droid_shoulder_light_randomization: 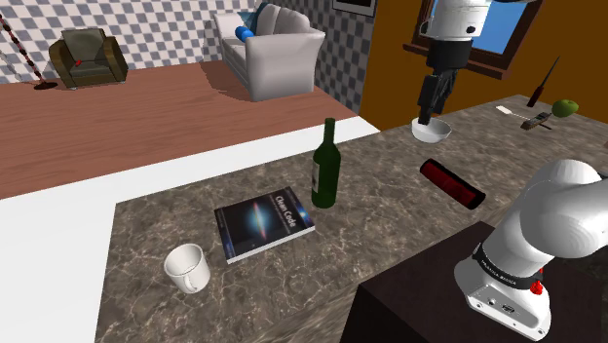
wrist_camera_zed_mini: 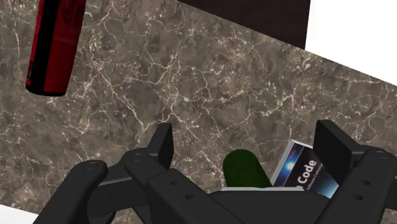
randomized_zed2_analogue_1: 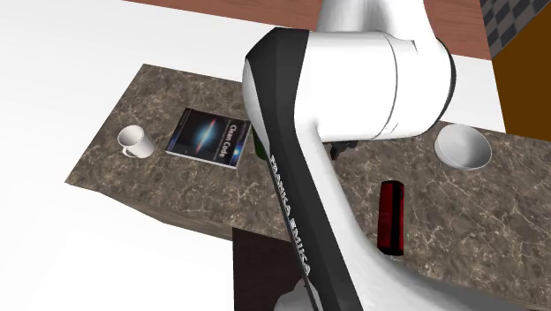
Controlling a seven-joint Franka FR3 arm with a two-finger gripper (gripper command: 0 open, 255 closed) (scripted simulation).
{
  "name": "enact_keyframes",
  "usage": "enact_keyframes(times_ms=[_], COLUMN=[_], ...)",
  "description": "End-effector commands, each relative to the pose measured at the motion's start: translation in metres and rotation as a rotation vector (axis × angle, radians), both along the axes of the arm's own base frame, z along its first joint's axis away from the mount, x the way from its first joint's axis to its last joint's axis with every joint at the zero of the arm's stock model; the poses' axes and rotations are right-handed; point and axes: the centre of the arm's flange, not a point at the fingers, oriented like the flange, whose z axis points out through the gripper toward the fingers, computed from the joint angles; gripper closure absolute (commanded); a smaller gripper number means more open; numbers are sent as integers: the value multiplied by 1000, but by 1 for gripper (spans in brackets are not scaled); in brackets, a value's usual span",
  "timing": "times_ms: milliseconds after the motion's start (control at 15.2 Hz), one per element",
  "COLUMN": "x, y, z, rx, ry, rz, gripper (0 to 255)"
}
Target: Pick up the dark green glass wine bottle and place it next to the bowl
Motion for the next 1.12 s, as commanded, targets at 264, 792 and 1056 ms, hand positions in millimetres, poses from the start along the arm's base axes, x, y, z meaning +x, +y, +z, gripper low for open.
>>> enact_keyframes(times_ms=[264,792,1056], x=[43,130,173], y=[22,67,90], z=[-12,-34,-44], rx=[-25,-75,-100], ry=[-31,-94,-125], rz=[9,27,36], gripper=[0,0,0])
